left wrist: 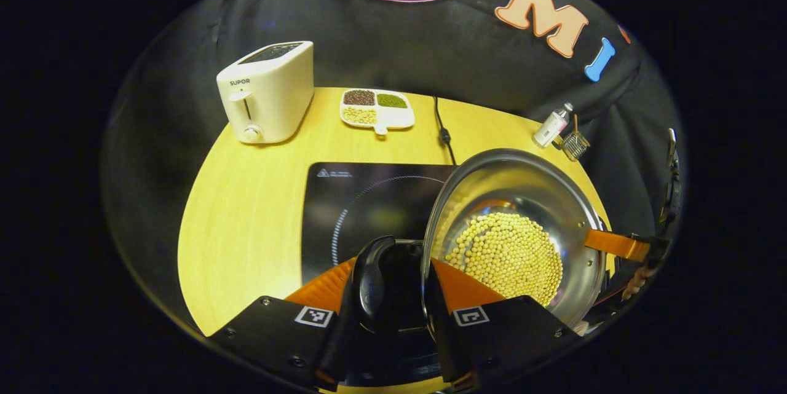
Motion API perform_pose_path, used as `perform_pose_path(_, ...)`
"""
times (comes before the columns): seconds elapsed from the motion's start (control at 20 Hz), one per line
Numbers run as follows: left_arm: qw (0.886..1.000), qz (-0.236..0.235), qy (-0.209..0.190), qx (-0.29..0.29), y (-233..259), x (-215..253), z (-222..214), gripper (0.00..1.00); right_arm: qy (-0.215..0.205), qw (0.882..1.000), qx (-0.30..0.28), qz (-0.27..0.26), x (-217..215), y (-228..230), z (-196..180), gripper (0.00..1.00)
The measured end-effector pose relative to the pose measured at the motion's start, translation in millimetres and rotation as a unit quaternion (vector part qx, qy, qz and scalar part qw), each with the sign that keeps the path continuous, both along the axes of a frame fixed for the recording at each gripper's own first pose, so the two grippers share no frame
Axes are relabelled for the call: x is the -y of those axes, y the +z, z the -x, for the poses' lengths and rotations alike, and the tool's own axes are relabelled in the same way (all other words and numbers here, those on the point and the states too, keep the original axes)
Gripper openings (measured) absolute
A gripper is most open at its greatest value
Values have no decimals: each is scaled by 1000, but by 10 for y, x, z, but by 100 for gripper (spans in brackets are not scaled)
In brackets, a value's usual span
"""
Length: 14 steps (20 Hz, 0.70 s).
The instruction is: First push the handle of the pot to place it horizontally, then grasp the pot with both hands and set it on the induction cooktop.
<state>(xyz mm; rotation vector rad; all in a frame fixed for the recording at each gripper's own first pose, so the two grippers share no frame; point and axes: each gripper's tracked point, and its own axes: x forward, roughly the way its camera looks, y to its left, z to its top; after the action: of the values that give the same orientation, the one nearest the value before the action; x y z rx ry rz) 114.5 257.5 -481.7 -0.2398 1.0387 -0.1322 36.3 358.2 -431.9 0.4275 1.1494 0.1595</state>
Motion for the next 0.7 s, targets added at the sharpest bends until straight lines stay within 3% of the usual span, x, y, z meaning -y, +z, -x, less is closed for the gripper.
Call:
perform_pose_path(0.3, 1000, -19, -15, 4, -96, -535, -110, 57, 4, 1000, -12, 0, -560, 25, -49, 49)
perform_pose_path(0.7, 999, -29, -32, 22, -115, -677, -264, 56, -5, 1000, -26, 7, -728, 5, -79, 49)
